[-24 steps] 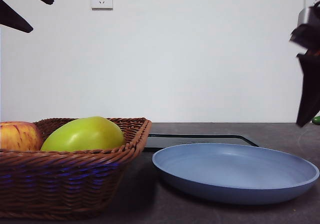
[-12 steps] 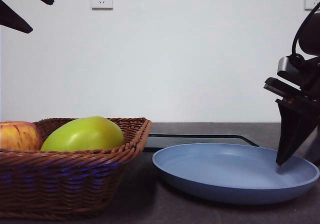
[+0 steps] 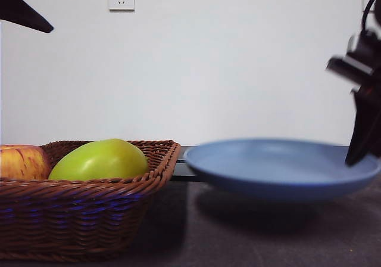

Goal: Take the lemon from the basket,put the lemon in the plate,hand out the plate

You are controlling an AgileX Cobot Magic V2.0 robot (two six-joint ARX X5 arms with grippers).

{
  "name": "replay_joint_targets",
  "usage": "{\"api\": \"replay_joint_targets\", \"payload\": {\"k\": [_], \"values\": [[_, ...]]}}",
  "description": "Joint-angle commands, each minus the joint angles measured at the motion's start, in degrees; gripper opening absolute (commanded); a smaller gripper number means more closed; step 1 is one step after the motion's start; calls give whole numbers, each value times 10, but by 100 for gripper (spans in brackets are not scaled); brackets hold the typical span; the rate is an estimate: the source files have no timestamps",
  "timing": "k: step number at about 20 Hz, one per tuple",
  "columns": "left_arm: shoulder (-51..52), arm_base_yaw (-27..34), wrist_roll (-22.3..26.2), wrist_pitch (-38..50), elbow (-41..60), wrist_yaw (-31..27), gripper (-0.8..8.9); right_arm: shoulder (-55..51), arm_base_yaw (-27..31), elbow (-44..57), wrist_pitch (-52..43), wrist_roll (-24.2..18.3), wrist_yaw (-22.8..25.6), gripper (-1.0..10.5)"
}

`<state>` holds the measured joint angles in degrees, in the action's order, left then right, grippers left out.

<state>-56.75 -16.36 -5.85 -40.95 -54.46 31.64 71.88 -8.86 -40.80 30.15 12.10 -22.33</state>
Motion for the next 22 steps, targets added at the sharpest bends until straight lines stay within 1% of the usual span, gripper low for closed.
{"api": "replay_joint_targets", "payload": {"k": [1, 3, 4, 6, 7, 8, 11, 14, 17, 22], "values": [[-28, -19, -19, 9, -12, -1, 311, -47, 8, -4, 19, 5, -3, 3], [-55, -34, -19, 12, -12, -7, 312, -92, 15, -4, 44, 5, -2, 3], [-72, -43, -21, 16, -12, -36, 318, -114, 17, -4, 57, 5, -2, 3], [-110, -65, -21, 26, -12, -128, 390, -155, 22, -4, 79, 5, -2, 3], [-129, -72, -21, 32, -12, -156, 400, -168, 22, -4, 85, 5, -2, 3], [-151, -76, -21, 37, -12, -171, 401, -183, 22, -4, 93, 5, -2, 3], [-208, -81, -22, 43, -12, -192, 401, -209, 22, -4, 97, 5, -2, 3], [-255, -85, -32, 80, -12, -195, 401, -216, 22, -4, 100, 5, -2, 3], [-282, -96, -34, 112, -12, -194, 401, -216, 22, -4, 101, 5, -2, 3], [-315, -114, -37, 118, -12, -196, 401, -216, 22, -4, 101, 5, -2, 3]]}}
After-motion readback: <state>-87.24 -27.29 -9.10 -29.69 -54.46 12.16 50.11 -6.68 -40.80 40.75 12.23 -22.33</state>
